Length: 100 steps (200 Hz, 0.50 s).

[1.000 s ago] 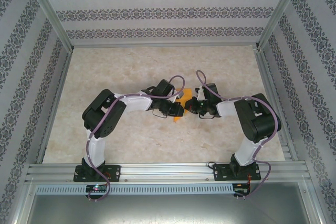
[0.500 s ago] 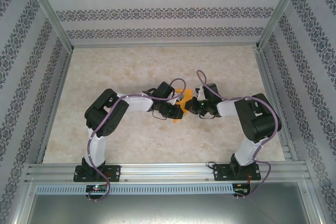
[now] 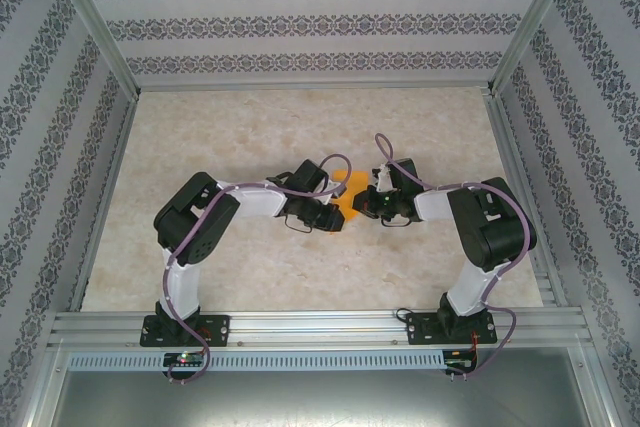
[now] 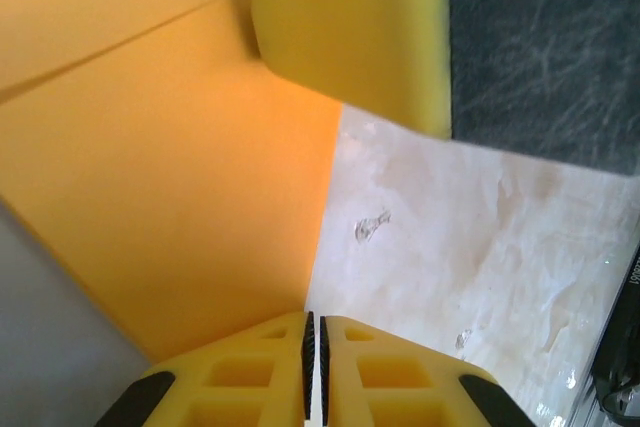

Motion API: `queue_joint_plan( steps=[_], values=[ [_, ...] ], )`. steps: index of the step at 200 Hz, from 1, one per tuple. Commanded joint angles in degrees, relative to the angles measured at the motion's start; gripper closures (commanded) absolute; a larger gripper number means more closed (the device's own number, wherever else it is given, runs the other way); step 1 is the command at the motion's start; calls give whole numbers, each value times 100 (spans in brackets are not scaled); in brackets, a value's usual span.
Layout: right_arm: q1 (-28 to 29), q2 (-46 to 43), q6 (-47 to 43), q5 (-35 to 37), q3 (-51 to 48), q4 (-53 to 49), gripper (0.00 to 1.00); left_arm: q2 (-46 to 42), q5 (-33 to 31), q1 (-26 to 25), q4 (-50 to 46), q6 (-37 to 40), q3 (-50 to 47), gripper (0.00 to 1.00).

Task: Fold a paper plane with a square sheet of paper (pick it up from the middle)
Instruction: Third fold the triangle at the center of the table.

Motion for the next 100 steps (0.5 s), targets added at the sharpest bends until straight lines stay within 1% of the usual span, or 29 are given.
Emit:
queue_joint_plan(
  steps=[1,26,100],
  values=[
    [-158,311,-252,429,-165,-864,100,-110,-49,-68,-571,180,-240,85],
    [-209,312,-282,419,-163,-868,100,-179,-266,-149,-870,380,-256,86],
    [-267,373,-384,375,-91,-969,100,-451,-377,-182,-1062,512,-658,86]
  ],
)
